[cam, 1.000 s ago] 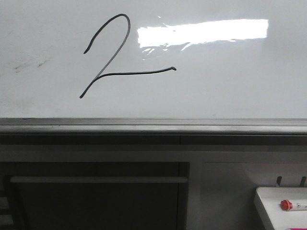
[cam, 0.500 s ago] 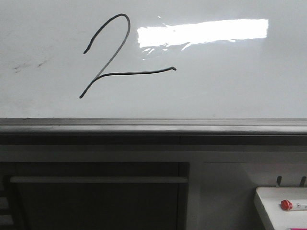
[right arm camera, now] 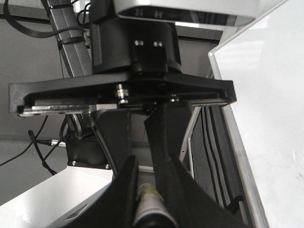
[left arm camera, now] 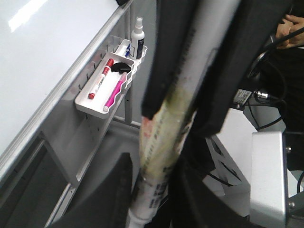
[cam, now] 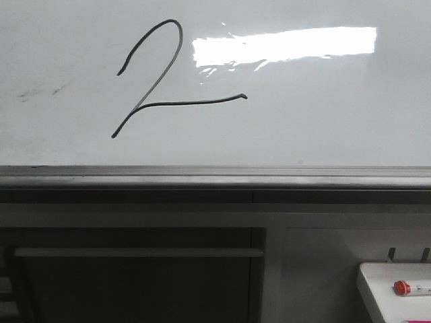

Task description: Write number 2 on whiteboard

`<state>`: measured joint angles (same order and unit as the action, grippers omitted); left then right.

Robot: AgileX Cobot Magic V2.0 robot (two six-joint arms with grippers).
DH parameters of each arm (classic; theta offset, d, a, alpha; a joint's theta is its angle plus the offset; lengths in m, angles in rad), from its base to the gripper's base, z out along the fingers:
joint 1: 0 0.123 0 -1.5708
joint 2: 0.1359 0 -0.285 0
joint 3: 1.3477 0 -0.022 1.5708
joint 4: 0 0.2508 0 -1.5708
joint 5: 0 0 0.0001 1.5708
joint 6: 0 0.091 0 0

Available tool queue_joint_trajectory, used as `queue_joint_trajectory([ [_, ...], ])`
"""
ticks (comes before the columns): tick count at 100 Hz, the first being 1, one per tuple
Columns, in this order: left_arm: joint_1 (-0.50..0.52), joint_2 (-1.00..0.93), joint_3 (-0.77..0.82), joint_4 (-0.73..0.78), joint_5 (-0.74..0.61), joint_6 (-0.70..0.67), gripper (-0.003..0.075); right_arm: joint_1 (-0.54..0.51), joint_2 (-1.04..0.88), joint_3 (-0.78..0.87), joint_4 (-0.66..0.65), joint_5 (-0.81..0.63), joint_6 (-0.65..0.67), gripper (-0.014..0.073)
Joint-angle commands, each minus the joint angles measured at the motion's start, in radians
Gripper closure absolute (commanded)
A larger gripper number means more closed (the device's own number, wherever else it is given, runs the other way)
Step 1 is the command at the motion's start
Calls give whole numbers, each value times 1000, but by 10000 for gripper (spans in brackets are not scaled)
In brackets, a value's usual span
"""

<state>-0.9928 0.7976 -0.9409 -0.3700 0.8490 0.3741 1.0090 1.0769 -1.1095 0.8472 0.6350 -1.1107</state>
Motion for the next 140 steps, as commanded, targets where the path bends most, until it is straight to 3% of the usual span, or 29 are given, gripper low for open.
queue_joint_trajectory([
  [1,-3,15,-31,-14,-69,-18,642,3,-16,-34,78,-28,-7,672],
  [19,-3,25,-31,-10,-69,-18,742,3,-17,-34,82,-19,-7,672],
  [45,-3,34,-31,-8,-71,-18,741,3,-17,-34,103,1,-7,648],
  [52,-3,34,-31,-8,-77,-18,741,3,-17,-34,103,-4,-7,556],
  [69,-3,34,-31,15,-98,-18,741,3,-37,-34,103,-90,-7,196],
  [80,-3,34,-31,21,-124,-18,741,1,-77,-34,88,-212,-7,120],
  [97,38,34,-31,68,-189,-83,741,-69,-155,-31,68,-345,-7,120],
  [115,158,34,-3,342,-248,-367,741,-242,-268,10,68,-353,-3,163],
  [124,241,35,44,447,-307,-512,741,-323,-328,70,68,-355,5,311],
  [137,372,52,115,460,-466,-641,741,-403,-416,195,68,-360,35,664],
  [140,396,62,126,458,-493,-666,741,-412,-426,223,70,-362,46,669],
])
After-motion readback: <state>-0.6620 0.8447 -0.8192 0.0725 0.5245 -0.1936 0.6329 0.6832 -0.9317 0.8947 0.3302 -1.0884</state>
